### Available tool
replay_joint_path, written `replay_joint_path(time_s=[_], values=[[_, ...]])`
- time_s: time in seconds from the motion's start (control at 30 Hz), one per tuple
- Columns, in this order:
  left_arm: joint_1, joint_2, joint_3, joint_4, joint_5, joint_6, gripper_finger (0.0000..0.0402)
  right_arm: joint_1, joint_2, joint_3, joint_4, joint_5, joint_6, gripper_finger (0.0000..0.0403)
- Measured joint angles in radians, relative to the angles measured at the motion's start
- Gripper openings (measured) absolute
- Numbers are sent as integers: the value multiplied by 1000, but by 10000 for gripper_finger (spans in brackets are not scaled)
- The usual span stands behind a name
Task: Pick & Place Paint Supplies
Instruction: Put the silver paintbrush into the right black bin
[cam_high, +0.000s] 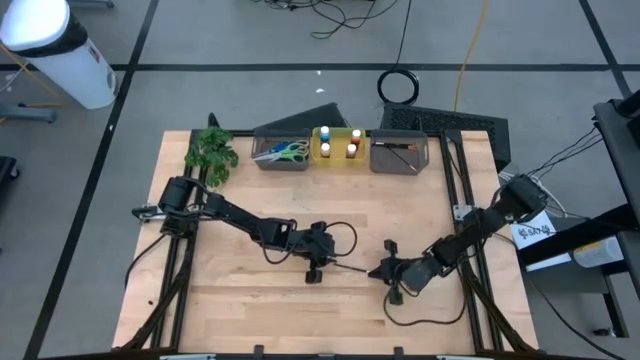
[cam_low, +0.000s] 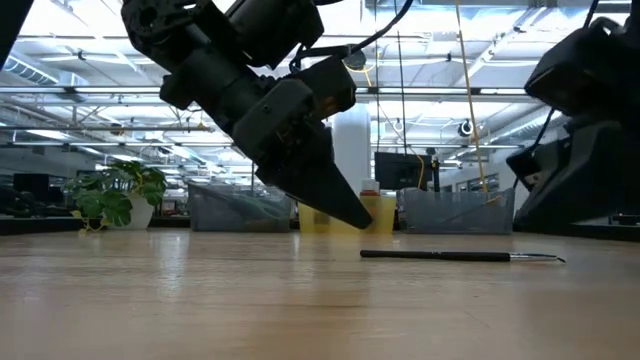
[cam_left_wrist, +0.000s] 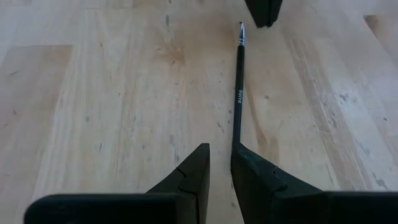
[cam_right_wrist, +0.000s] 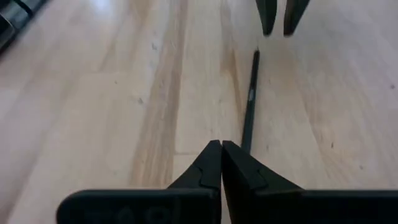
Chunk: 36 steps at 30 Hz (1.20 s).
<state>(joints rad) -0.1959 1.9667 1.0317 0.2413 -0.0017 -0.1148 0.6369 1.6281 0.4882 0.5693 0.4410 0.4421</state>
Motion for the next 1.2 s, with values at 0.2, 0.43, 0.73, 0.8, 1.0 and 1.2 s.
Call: replay_joint_path(time_s=[0.2, 0.43, 0.73, 0.8, 1.0, 1.2], values=[[0, 0, 0, -2, 0, -1, 74, 0, 15, 16, -94, 4, 46, 0], [0, 0, 0, -3, 0, -1, 74, 0, 9, 16, -132, 6, 73, 0], [0, 0, 0, -3, 0, -1, 74, 0, -75, 16, -183, 71, 6, 0], [0, 0, 0, -3, 0, -1, 74, -2, -100, 16, -241, 84, -8, 0], [0, 0, 0, -2, 0, -2, 74, -53, -104, 15, -350, 10, 8, 0], [0, 0, 0, -1, 0, -1, 74, -68, -102, 15, -329, -20, 7, 0]])
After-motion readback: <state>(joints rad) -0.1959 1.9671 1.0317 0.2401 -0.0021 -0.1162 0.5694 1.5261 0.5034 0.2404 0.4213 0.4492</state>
